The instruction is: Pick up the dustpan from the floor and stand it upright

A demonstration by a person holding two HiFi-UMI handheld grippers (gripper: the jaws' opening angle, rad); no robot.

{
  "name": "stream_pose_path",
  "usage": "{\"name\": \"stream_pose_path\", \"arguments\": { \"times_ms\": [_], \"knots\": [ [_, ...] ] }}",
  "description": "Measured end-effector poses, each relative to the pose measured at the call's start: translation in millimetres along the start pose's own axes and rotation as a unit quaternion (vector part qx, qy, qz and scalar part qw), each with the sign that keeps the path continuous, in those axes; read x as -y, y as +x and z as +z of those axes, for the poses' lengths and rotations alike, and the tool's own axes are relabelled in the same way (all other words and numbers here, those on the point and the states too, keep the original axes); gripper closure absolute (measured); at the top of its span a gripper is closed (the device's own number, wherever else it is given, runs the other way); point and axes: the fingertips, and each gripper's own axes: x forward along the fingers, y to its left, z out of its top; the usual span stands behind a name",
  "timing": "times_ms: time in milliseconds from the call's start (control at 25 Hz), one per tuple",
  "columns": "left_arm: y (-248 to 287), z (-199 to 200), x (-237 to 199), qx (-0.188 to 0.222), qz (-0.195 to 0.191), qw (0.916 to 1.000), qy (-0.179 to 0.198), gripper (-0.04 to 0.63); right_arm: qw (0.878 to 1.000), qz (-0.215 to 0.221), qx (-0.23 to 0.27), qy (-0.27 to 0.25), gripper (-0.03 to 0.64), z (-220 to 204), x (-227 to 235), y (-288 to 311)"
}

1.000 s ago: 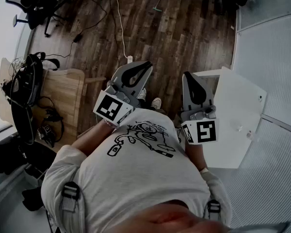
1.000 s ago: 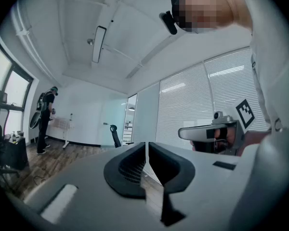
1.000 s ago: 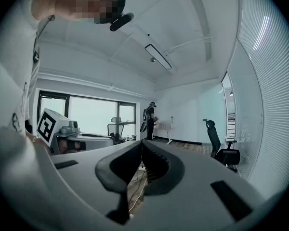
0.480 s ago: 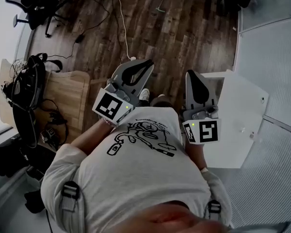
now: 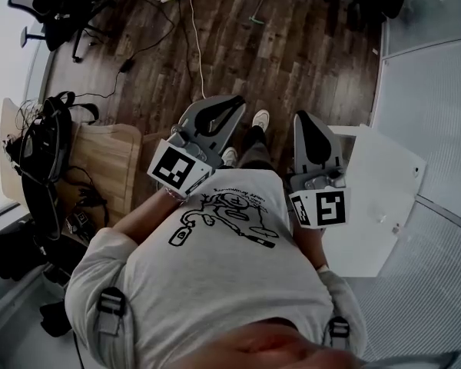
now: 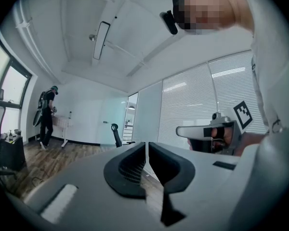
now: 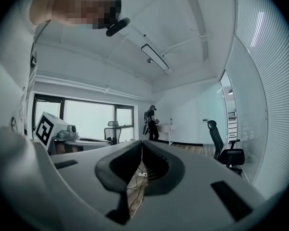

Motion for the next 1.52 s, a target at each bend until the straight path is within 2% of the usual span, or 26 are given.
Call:
{"name": "stream_pose_path", "arguments": {
  "times_ms": [520, 960, 1160, 1520],
  "knots": [
    [145, 22, -56, -0.001, 0.014, 0.9999, 0.000, 0.577, 1.000, 0.012, -0.001, 0.000, 0.611, 13, 133, 84],
    [267, 30, -88, -0.004, 0.024, 0.9997, 0.005, 0.577, 1.000, 0.018, 0.001, 0.007, 0.611, 13, 252, 137],
    [298, 28, -99, -0.004, 0.035, 0.9994, 0.004, 0.577, 1.000, 0.023, -0.001, 0.007, 0.611, 11, 281, 149],
    [320, 24, -129, -0.009, 0.038, 0.9992, -0.001, 0.577, 0.999, 0.032, -0.008, 0.013, 0.611, 2, 294, 185]
  ]
}}
